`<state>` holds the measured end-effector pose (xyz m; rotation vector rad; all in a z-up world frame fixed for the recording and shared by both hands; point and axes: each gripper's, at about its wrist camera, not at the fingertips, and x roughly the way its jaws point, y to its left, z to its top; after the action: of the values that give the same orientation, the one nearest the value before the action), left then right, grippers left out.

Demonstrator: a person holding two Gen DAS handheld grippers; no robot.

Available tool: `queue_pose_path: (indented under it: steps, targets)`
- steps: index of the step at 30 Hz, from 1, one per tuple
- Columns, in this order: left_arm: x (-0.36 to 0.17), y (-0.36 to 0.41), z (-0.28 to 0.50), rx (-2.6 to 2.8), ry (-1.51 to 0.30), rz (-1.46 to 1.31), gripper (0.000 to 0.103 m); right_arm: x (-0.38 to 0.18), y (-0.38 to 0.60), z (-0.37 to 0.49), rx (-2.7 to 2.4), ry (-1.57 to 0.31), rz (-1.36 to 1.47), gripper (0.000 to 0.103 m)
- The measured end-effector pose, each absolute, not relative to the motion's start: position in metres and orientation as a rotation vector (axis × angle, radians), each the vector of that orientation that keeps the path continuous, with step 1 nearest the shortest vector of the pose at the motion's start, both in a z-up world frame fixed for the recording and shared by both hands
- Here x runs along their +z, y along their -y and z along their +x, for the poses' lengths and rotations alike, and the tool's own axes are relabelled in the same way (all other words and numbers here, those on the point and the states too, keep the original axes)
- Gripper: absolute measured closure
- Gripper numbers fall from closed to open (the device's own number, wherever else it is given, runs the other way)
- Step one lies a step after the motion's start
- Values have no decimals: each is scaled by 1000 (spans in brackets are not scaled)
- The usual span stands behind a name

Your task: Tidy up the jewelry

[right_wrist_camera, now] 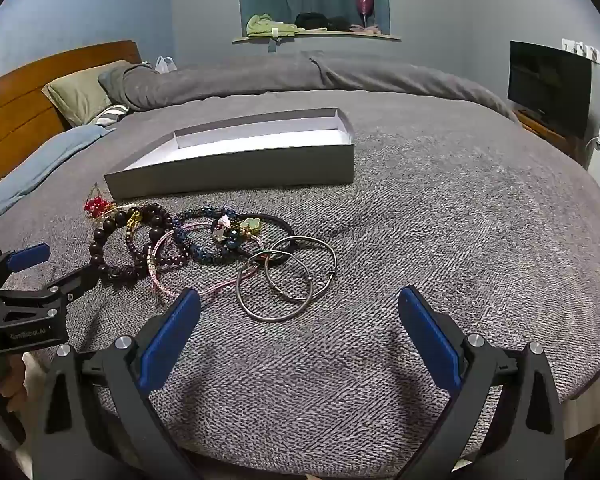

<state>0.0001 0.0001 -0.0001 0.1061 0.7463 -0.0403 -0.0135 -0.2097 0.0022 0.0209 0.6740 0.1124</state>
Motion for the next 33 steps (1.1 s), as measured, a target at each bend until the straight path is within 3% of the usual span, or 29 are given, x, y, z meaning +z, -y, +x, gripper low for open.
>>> queue_pose_path:
  steps: [33]
  targets:
    - [2, -3, 1, -50, -732, 96, 4, -3, 206, -11, 113, -684, 2, 5]
